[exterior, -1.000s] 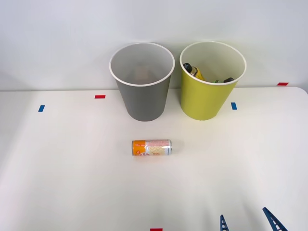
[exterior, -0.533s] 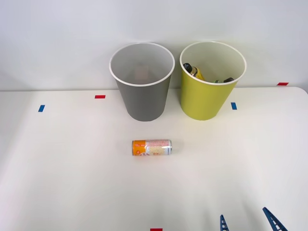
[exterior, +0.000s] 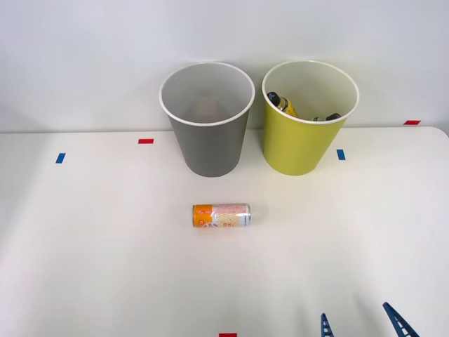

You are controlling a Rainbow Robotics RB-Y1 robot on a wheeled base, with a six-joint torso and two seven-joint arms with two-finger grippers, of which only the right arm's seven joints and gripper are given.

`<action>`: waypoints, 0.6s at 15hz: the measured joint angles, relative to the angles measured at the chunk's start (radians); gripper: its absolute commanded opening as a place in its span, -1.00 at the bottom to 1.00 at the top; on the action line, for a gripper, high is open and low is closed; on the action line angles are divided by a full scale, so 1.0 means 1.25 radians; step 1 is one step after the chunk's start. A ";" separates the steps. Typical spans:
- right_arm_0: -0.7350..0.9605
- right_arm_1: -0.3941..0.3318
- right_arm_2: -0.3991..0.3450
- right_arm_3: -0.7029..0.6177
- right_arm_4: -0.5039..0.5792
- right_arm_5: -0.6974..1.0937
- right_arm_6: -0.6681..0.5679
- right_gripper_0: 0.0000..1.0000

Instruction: Put cans in the gray bin, plastic bottles in the light green bin

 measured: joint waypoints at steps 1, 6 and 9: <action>0.000 0.000 0.000 0.000 0.000 0.000 0.000 1.00; 0.000 0.000 0.000 0.000 0.000 0.000 0.000 1.00; 0.000 0.000 0.000 0.000 0.000 0.000 0.000 1.00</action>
